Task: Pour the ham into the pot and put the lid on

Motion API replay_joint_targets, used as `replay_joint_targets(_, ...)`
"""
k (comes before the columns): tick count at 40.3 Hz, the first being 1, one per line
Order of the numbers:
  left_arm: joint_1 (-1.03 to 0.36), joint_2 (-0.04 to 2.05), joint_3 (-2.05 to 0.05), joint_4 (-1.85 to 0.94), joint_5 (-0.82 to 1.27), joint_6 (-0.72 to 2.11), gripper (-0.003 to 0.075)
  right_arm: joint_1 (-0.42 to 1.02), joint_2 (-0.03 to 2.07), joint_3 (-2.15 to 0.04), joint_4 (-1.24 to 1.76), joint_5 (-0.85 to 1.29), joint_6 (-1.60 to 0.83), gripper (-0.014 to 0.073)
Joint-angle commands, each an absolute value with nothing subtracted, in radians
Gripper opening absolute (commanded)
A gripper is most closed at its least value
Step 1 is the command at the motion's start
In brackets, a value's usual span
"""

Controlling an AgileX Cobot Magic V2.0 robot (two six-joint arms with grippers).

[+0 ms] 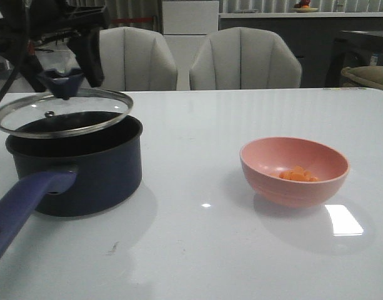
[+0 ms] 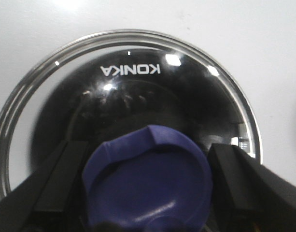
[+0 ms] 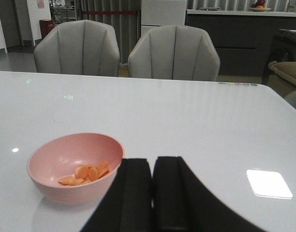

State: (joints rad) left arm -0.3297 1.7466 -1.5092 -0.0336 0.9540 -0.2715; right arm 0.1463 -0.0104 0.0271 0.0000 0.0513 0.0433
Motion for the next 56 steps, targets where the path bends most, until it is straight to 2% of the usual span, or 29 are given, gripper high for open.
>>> replay_joint_targets(1,-0.294,1.653,-1.549,0.034,0.949,-0.274,0.0400,0.146,-0.030,0.022,-0.008,-0.034,0.041,0.0143)
replay_joint_targets(15,-0.070,1.518,-1.409,0.100,0.925,-0.268,0.0295,0.146,-0.030,0.022,-0.008,-0.034,0.041,0.0143)
replay_joint_targets(27,0.123,1.511,-1.181,0.070,0.795,-0.210,0.0291,0.146,-0.030,0.022,-0.008,-0.034,0.041,0.0143)
replay_joint_targets(36,0.172,1.589,-1.118,-0.160,0.738,-0.011,0.0316,0.146,-0.030,0.022,-0.008,-0.034,0.041,0.0143)
replay_joint_targets(56,0.172,1.716,-1.118,-0.188,0.678,0.015,0.0381,0.146,-0.030,0.022,-0.008,-0.034,0.041,0.0143)
